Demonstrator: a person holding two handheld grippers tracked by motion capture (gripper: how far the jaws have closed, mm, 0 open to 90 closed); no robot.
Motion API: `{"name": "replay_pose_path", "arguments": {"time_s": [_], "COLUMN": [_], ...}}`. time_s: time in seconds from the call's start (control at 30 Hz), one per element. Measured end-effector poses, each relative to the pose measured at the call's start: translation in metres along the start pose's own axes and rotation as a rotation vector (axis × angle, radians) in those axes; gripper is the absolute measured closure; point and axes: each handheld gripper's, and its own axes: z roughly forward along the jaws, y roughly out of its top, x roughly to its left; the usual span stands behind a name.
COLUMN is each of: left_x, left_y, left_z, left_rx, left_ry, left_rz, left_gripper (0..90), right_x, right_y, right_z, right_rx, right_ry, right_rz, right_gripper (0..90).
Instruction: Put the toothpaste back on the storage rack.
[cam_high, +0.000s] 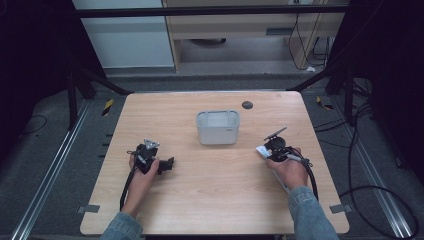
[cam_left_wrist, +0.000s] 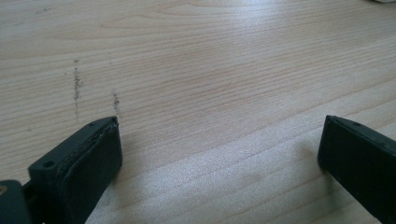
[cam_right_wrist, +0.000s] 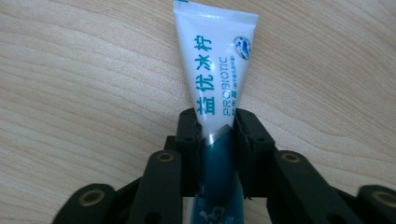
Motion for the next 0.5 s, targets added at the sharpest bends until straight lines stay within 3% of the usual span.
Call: {"name": "replay_pose_path", "arguments": {"time_s": [0.2,0.5], "left_x": [0.0,0.0], "left_y": [0.0,0.0], "left_z": [0.0,0.0], "left_rx": [0.0,-0.001], "left_ry": [0.0,0.0], "left_rz": [0.0,-0.001], "left_gripper": [0.0,0.0], "right_x": [0.0,-0.003], "right_y": [-0.002,0.004], "right_z": [-0.005,-0.027], "right_rx": [-0.006,-0.072], "right_ry": [0.043,0.036], "right_rz": [-0.011,0.011], "right_gripper": [78.5,79.0]}}
